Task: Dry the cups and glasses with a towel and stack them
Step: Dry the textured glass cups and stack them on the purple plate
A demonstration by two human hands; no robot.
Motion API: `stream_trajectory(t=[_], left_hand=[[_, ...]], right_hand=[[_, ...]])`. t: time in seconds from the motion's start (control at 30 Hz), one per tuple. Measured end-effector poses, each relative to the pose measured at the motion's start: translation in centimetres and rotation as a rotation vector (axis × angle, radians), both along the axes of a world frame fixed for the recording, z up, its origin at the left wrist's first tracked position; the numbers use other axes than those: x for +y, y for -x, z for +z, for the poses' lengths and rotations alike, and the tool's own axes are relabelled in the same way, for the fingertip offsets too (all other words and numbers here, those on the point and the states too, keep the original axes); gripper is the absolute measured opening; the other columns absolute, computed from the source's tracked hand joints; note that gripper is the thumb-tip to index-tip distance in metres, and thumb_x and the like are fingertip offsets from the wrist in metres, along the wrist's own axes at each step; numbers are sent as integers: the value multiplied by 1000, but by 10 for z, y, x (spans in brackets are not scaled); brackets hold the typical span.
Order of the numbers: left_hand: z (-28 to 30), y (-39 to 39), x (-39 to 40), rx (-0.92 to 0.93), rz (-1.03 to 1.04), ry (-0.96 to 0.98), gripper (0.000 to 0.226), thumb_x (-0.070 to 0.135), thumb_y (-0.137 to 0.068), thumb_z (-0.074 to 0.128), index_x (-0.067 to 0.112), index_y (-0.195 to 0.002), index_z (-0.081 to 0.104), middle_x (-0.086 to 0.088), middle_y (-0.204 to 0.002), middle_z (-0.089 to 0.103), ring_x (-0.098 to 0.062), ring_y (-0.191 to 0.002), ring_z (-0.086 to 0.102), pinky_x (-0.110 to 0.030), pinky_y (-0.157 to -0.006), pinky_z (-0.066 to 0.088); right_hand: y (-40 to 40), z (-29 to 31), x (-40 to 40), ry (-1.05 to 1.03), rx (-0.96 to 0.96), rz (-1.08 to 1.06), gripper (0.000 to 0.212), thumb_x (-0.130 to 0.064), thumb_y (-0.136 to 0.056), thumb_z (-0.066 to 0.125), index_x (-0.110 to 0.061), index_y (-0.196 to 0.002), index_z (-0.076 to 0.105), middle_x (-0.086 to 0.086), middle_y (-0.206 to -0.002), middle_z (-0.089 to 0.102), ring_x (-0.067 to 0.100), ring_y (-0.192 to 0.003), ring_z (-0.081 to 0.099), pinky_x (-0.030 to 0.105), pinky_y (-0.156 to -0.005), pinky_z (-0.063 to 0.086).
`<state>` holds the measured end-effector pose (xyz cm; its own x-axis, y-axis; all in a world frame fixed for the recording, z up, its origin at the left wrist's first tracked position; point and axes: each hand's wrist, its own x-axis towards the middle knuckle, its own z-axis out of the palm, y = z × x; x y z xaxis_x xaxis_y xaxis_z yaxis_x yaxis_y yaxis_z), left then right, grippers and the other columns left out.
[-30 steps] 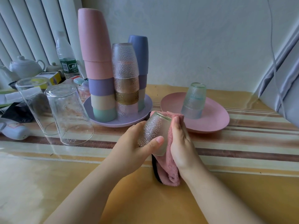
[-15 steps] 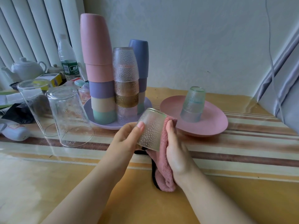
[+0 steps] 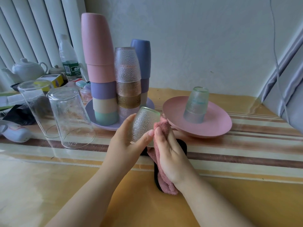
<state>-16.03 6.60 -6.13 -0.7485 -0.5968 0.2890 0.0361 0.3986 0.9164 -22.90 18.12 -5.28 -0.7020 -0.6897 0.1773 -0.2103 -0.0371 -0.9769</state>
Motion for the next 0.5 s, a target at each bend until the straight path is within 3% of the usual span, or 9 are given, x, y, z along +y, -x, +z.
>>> stream_trajectory(t=[0.07, 0.1, 0.13, 0.2, 0.3, 0.37, 0.43, 0.5], left_hand=[[3, -2, -2, -32, -68, 19, 78, 68, -72, 68, 28, -136, 50, 13, -125, 64, -2, -118, 57, -36, -101, 49], [5, -3, -2, -43, -109, 33, 72, 61, -73, 69, 28, -134, 52, 19, -125, 62, 8, -117, 54, -22, -102, 45], [7, -4, -1, -53, -148, 49, 66, 54, -72, 68, 30, -131, 52, 26, -123, 60, 19, -114, 50, -7, -96, 40], [11, -7, 1, -84, -244, 39, 51, 43, -72, 68, 38, -120, 51, 37, -109, 61, 28, -104, 48, 4, -82, 35], [15, -10, -1, -85, -423, -115, 33, 31, -84, 69, 31, -116, 61, 22, -109, 71, 7, -104, 63, -6, -82, 45], [13, -10, 0, -33, -476, -243, 35, 28, -86, 64, 20, -121, 63, 6, -114, 72, -8, -105, 67, -16, -83, 50], [8, -7, 5, 18, -472, -346, 40, 33, -85, 63, 15, -120, 65, -2, -113, 72, -15, -103, 68, -24, -83, 52], [2, -2, 13, 79, -439, -460, 45, 38, -82, 66, 11, -118, 66, -8, -111, 72, -21, -100, 68, -32, -85, 55]], right_hand=[[1, 1, 0, 10, 10, -10, 39, -38, -94, 31, -39, -133, 27, -35, -130, 32, -39, -106, 24, -11, -86, 20], [4, 2, 2, 22, 28, -33, 30, -31, -98, 31, -43, -125, 28, -38, -124, 32, -40, -104, 25, -11, -85, 20], [8, 4, 4, 30, 50, -60, 26, -26, -99, 31, -45, -117, 33, -40, -119, 34, -41, -101, 28, -10, -85, 21], [14, 7, 8, 21, 73, -98, 25, -24, -101, 32, -43, -106, 46, -40, -112, 45, -35, -99, 39, -8, -84, 25], [20, 9, 11, 50, 92, -117, 25, -32, -101, 35, -33, -105, 60, -26, -106, 62, -18, -103, 52, 1, -90, 34], [25, 7, 12, 86, 68, -128, 37, -42, -95, 35, -24, -110, 64, -14, -112, 66, -6, -112, 55, 16, -102, 38], [28, 7, 11, 102, 8, -165, 59, -57, -86, 34, -17, -122, 60, -5, -126, 62, 6, -122, 52, 33, -110, 36], [27, 6, 10, 76, -43, -197, 77, -70, -83, 31, -18, -137, 48, -3, -141, 50, 8, -133, 42, 38, -115, 30]])
